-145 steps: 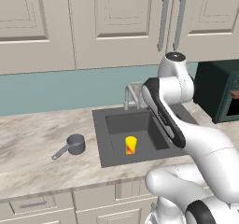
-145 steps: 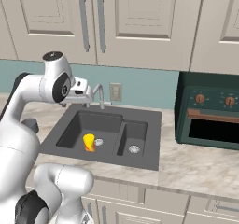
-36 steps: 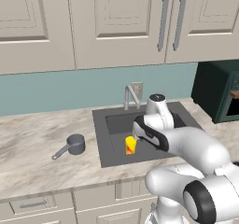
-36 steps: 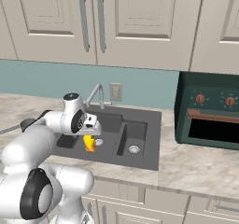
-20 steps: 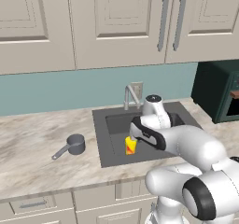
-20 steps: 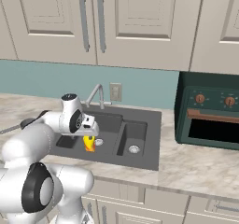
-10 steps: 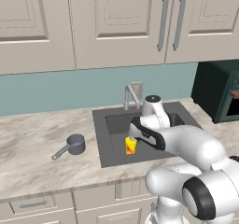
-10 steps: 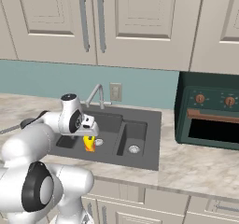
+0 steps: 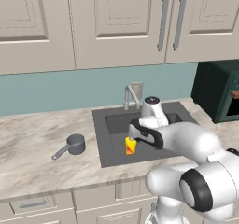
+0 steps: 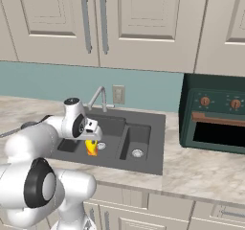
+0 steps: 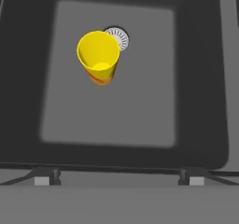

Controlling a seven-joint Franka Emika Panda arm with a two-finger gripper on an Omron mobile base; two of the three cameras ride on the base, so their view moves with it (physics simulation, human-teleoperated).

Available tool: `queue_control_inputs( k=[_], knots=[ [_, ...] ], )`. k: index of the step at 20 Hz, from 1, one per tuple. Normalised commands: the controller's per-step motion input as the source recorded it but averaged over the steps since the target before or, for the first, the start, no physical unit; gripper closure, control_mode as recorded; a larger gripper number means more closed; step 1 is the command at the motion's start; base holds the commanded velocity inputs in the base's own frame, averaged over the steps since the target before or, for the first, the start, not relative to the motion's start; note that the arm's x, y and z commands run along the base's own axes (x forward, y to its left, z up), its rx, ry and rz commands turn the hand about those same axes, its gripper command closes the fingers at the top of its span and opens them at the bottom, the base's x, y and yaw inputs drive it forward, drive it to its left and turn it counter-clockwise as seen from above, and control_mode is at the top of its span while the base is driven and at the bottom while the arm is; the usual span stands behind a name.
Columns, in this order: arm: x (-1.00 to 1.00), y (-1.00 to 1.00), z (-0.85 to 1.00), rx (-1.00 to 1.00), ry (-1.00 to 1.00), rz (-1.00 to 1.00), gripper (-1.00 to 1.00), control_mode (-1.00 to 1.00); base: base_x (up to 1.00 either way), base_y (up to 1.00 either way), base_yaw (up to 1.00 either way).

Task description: Move any existing items from the left basin to the right basin for drying. Then move the measuring cup from the counter to the left basin of the sink for washing.

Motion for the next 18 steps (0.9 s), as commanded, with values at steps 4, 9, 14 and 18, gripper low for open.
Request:
queue_control_inputs(
  k=[4,9,14,18],
  knots=[
    [0.15,0.00,-0.02,0.00,0.00,-0.01,-1.00,-1.00,0.00,0.00,0.00],
    [0.10,0.00,-0.02,0.00,0.00,-0.01,-1.00,-1.00,0.00,0.00,0.00],
    [0.08,0.00,-0.05,0.00,0.00,0.00,-1.00,-1.00,0.00,0.00,0.00],
    [0.07,0.00,-0.08,0.00,0.00,0.00,-1.00,-1.00,0.00,0.00,0.00]
  ],
)
